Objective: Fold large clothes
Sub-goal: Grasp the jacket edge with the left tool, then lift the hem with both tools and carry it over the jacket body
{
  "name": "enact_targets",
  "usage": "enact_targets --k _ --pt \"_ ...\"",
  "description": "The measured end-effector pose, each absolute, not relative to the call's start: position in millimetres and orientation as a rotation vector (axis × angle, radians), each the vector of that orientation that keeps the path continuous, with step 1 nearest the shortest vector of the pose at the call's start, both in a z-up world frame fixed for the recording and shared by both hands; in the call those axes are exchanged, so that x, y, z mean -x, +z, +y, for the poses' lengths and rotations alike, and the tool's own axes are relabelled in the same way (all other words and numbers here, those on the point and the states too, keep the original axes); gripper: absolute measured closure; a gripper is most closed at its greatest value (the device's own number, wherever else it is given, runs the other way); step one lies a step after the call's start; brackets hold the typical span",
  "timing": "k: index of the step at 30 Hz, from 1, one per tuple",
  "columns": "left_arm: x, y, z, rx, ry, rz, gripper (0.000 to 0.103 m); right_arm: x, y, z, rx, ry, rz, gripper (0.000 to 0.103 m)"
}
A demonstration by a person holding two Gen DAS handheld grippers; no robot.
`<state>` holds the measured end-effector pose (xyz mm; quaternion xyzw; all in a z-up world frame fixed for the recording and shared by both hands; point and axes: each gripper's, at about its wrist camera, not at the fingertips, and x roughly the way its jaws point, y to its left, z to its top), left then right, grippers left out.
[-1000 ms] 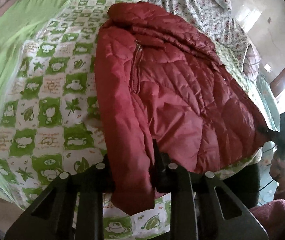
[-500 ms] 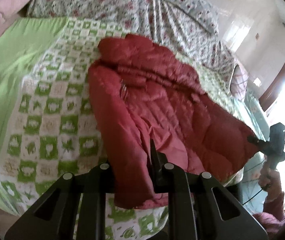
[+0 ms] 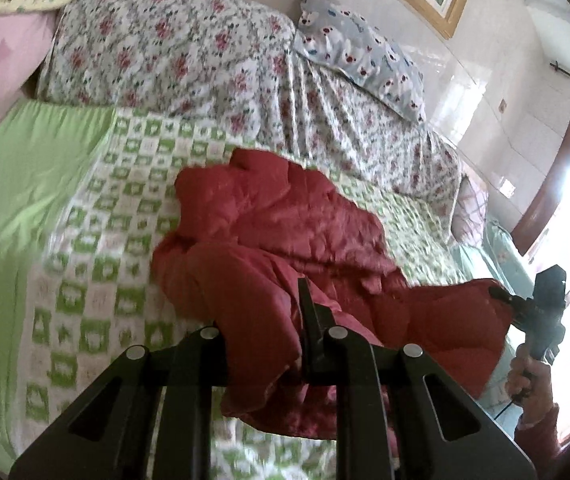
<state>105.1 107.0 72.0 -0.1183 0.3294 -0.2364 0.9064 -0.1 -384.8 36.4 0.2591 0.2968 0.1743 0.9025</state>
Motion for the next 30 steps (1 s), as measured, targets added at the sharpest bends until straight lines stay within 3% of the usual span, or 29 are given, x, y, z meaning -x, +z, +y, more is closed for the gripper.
enact_targets --k 17,30 --pt "-257.6 100.7 76.8 0.308 -0.383 0.686 0.086 -141.6 56.2 -418.6 -0.616 0.223 0.546 0.081" --pt "-386.9 53.9 61.6 0.366 -0.246 0.796 0.085 -258.2 6.0 -440.6 -0.659 0.078 0.600 0.081"
